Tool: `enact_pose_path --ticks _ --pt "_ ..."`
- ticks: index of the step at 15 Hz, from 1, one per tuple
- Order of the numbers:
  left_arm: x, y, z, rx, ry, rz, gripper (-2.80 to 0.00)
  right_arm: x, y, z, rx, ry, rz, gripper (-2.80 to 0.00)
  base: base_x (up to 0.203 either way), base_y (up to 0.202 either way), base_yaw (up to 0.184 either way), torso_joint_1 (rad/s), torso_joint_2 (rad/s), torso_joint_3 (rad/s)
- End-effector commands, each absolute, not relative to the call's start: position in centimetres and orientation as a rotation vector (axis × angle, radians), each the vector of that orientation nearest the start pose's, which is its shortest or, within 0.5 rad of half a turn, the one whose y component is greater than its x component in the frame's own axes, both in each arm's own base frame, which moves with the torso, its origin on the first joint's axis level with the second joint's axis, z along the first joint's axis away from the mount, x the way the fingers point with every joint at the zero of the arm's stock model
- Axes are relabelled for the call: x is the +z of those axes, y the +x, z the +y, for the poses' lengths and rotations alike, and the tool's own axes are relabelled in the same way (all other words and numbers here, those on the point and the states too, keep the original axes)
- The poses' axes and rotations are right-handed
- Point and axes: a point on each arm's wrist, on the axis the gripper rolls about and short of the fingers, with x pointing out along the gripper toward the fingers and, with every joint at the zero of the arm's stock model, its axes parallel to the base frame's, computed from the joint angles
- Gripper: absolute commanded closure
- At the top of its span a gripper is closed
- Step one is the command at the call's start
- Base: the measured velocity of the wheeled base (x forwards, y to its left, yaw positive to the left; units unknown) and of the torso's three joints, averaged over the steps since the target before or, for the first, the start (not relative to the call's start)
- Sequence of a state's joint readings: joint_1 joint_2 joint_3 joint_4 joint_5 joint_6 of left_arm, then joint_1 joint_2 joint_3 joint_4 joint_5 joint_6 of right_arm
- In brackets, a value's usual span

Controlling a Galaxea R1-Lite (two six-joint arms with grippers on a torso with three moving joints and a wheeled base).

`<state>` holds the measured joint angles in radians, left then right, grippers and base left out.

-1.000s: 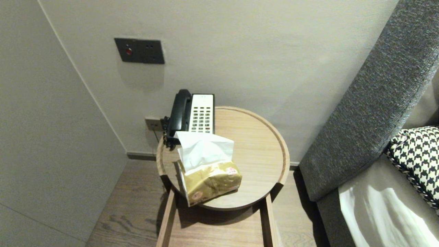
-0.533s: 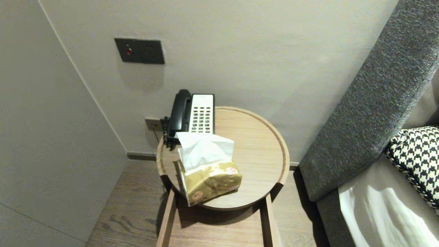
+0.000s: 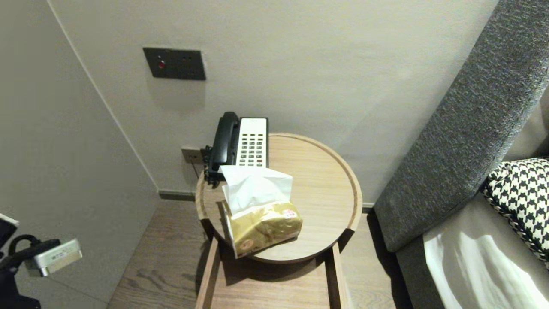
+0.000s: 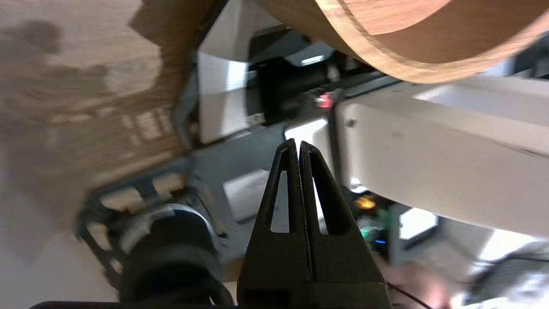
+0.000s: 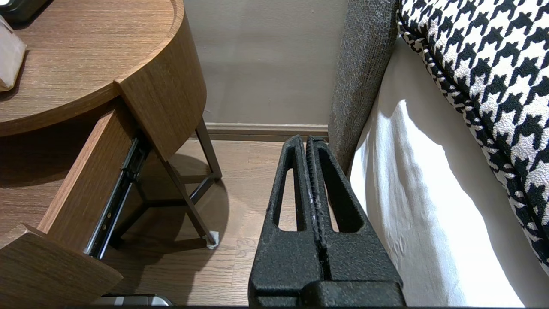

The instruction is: Close the nightstand drawer

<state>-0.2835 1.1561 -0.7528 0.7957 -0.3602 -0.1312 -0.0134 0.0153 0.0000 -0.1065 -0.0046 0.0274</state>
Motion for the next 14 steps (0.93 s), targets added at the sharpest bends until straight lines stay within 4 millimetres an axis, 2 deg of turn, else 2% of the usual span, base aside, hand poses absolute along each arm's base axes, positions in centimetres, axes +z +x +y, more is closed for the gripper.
enact_pose_path --ticks 1,5,8,14 --pt "16.7 11.1 -5.4 -0.509 -0.079 1.308 0.00 7.6 -1.9 0.0 -0.018 0.027 -0.051 0.00 0.000 0.000 0.000 0.000 0.00 0.000" --pt "16.2 11.3 -8.4 -0.523 0.047 1.244 0.00 7.6 -1.9 0.0 -0.018 0.027 -0.051 0.00 0.000 0.000 0.000 0.000 0.00 0.000" --pt "15.1 11.8 -10.5 -0.532 0.101 1.289 0.00 7.6 -1.9 0.0 -0.018 0.027 -0.051 0.00 0.000 0.000 0.000 0.000 0.00 0.000" --pt "14.0 12.1 -12.4 -0.554 0.148 1.312 0.00 7.6 -1.9 0.0 -0.018 0.027 -0.051 0.00 0.000 0.000 0.000 0.000 0.00 0.000"
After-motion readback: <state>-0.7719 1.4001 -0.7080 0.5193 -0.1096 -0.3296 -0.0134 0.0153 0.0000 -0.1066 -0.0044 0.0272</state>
